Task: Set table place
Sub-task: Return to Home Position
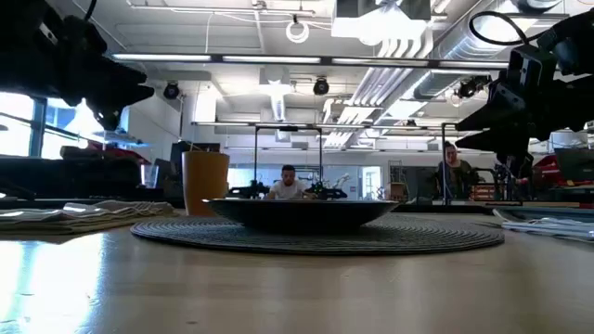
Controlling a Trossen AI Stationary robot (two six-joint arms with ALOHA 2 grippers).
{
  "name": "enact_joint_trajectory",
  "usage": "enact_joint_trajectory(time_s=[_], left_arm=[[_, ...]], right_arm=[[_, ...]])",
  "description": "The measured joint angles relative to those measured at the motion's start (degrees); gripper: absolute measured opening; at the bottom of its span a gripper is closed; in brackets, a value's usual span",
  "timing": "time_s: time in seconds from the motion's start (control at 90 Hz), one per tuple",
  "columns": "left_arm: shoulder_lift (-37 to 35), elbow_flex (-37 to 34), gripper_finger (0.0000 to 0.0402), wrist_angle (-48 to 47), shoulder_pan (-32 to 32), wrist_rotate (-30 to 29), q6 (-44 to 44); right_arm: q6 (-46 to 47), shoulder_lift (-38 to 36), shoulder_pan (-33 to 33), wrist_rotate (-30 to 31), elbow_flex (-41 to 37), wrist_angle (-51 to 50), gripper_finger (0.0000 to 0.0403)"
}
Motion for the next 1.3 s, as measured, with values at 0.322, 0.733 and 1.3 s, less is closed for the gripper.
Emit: enact_joint_trajectory(time_s=[0.322,0.733,1.3], left_arm=[[-2.4,0.0,0.0111,0.1,1.2,0.0,0.0],[-2.4,0.0,0.0111,0.1,1.8,0.0,0.0],[-2.4,0.0,0.0111,0.1,1.8,0.0,0.0]], right_arm=[[0.0,0.0,0.0,0.0,0.0,0.0,0.0108],[0.0,0.0,0.0,0.0,0.0,0.0,0.0108],[0.0,-9.6,5.6,0.5,0.0,0.0,0.0108]])
